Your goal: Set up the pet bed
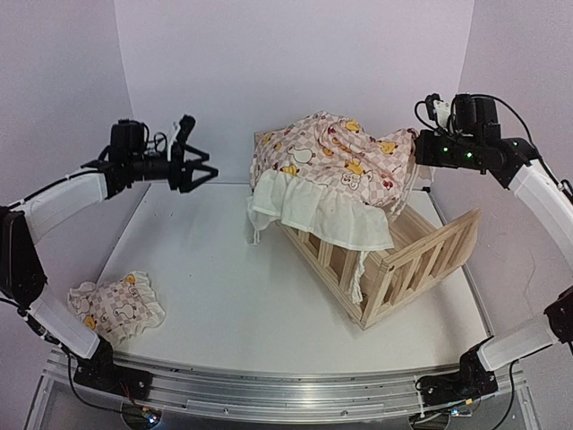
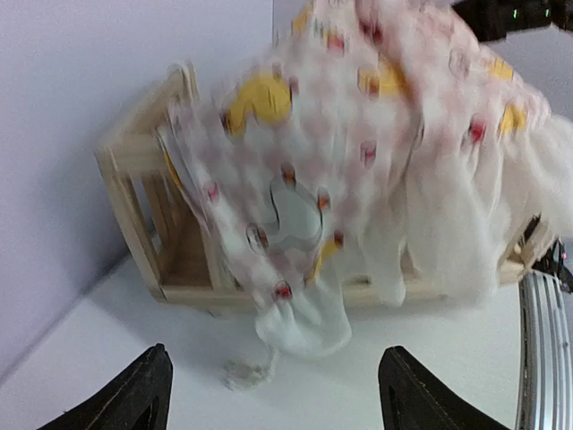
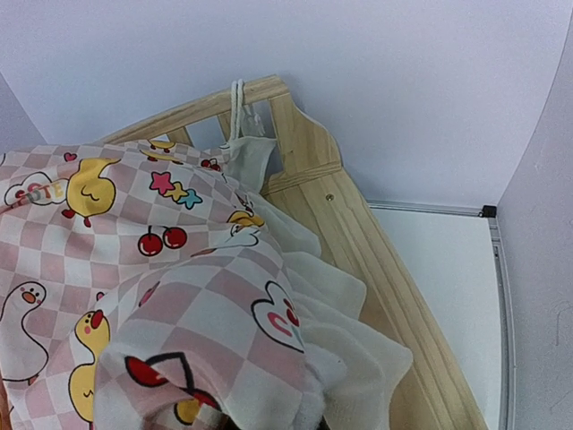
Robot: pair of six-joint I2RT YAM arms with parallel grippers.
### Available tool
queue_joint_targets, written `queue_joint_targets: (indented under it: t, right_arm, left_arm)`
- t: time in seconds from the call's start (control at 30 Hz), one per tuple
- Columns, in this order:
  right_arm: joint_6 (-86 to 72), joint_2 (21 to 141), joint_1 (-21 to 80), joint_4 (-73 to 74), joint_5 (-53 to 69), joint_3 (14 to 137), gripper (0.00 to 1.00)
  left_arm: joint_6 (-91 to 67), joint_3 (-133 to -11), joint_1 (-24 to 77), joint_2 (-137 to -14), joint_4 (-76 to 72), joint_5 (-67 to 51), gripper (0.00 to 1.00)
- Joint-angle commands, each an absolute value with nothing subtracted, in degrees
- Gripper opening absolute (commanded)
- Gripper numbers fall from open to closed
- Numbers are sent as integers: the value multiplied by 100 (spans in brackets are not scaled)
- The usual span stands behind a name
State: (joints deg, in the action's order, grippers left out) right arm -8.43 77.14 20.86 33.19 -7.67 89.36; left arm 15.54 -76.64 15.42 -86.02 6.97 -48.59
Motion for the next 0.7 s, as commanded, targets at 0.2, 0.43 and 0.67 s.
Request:
queue_joint_targets:
  t: [0.2, 0.43, 0.67]
  right_arm:
    - [-667, 7764, 2046, 3225, -615, 9192, 0]
    - [-676, 7745, 2048, 3226, -590, 9228, 0]
    - [-670, 7770, 2047, 3226, -664, 9270, 0]
  left_arm:
    - [2086, -6160, 2302, -9937, -2281, -4802, 82]
    - [1803, -6807, 2489, -10813, -2652, -4595, 80]
    - [1753, -7010, 2513, -11002, -2682, -4952, 59]
